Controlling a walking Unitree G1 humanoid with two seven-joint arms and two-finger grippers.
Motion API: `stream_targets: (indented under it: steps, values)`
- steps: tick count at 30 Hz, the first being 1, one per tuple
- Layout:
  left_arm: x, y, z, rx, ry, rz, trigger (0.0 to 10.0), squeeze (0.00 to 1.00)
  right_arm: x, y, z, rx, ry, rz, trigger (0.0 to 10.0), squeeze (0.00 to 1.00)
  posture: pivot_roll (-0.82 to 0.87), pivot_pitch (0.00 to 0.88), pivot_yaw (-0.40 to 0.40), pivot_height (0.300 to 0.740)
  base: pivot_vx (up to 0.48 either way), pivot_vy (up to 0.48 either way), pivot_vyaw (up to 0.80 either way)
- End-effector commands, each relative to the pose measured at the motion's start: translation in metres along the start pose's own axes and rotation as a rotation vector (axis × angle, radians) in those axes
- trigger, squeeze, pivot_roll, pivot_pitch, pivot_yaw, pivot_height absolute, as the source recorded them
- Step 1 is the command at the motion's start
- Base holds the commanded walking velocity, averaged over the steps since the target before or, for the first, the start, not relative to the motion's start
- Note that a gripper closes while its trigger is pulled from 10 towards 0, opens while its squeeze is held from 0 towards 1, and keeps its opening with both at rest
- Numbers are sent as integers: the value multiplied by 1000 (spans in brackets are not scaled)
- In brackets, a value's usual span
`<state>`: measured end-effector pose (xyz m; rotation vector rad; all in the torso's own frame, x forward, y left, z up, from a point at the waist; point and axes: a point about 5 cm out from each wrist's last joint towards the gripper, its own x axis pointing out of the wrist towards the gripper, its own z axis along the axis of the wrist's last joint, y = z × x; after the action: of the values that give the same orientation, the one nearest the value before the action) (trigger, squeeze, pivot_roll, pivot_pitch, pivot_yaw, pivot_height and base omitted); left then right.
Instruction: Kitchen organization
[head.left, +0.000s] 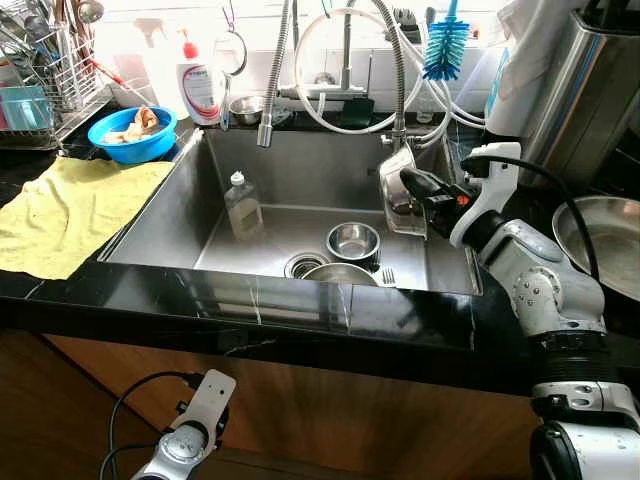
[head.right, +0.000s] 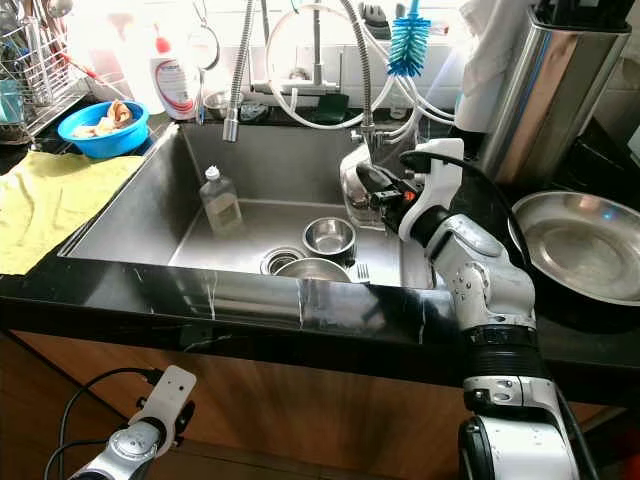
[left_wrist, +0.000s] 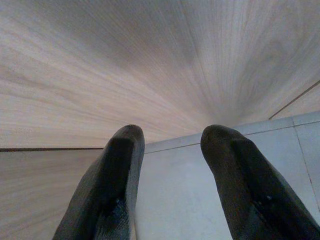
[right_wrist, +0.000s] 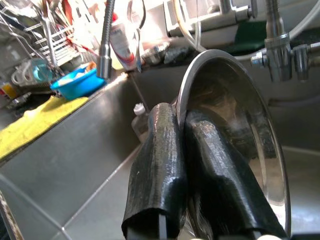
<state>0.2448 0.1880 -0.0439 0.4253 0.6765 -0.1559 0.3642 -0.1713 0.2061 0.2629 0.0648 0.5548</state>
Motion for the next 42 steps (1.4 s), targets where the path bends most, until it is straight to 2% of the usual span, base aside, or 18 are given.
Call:
stream_targets:
  steps: [1, 7, 15, 16, 17, 18, 19, 20, 21, 22, 24, 30, 31, 32, 33, 34, 37, 42]
  values:
    - [-1, 2, -4, -10, 16, 13, 10000, 0, 3, 3, 3, -15, -7, 19, 10000, 0, -130, 0, 42, 740, 0, 0, 0]
    - [-1, 1, -4, -13, 16, 14, 10000, 0, 0, -4, -15, 0, 44, -4, 10000, 0, -126, 0, 40, 740, 0, 0, 0]
    - [-1, 1, -5, -11, 18, 13, 10000, 0, -2, -5, -16, 8, 41, -2, 10000, 0, -130, 0, 42, 740, 0, 0, 0]
    - [-1, 1, -5, -11, 19, 13, 10000, 0, -2, -5, -16, 10, 41, -2, 10000, 27, -127, 0, 41, 740, 0, 0, 0]
    - [-1, 1, -5, -11, 19, 13, 10000, 0, -2, -5, -17, 10, 42, -3, 10000, 78, -127, 0, 41, 740, 0, 0, 0]
    - [-1, 1, -5, -12, 19, 13, 10000, 0, -2, -5, -17, 13, 43, -2, 10000, 533, -127, 0, 41, 740, 0, 0, 0]
    - [-1, 1, -5, -12, 19, 13, 10000, 0, -2, -5, -18, 13, 44, -1, 10000, 533, -125, 0, 40, 740, 0, 0, 0]
    - [-1, 1, -5, -12, 19, 13, 10000, 0, -2, -5, -18, 14, 44, 1, 10000, 769, -125, 0, 40, 740, 0, 0, 0]
    - [-1, 1, -5, -12, 19, 13, 10000, 0, -2, -5, -18, 14, 44, 1, 10000, 769, -125, 0, 40, 740, 0, 0, 0]
    - [-1, 1, -5, -12, 19, 14, 10000, 0, -2, -4, -18, 15, 44, 3, 10000, 906, -125, 0, 40, 740, 0, 0, 0]
    - [-1, 1, -5, -13, 19, 14, 10000, 0, -2, -4, -18, 16, 43, 5, 10000, 910, -125, 0, 39, 740, 0, 0, 0]
    - [-1, 1, -5, -14, 20, 15, 10000, 0, -2, -5, -18, 12, 42, -2, 10000, 851, -124, 0, 37, 740, 0, 0, 0]
    - [-1, 1, -6, -14, 20, 15, 10000, 0, -2, -5, -17, 10, 38, -5, 10000, 616, -124, 0, 37, 740, 0, 0, 0]
    - [-1, 1, -6, -14, 21, 15, 10000, 0, -2, -5, -15, 0, 27, -18, 10000, 59, -125, 0, 37, 740, 0, 0, 0]
    - [-2, 1, -6, -14, 21, 14, 10000, 0, -2, -6, -14, -6, 22, -26, 10000, 59, -124, 0, 36, 740, 0, 0, 0]
    - [-2, 1, -6, -14, 21, 14, 10000, 0, -2, -7, -13, -11, 14, -50, 10000, 0, -124, 0, 36, 740, 0, 0, 0]
    - [-2, 1, -7, -16, 23, 15, 10000, 0, -8, -9, -1, -109, -22, -143, 10000, 0, -124, 0, 36, 740, 0, 0, 0]
    - [-2, 1, -7, -13, 24, 15, 10000, 0, -23, -11, 9, -244, -3, -268, 10000, 0, -124, 0, 36, 740, 0, 0, 0]
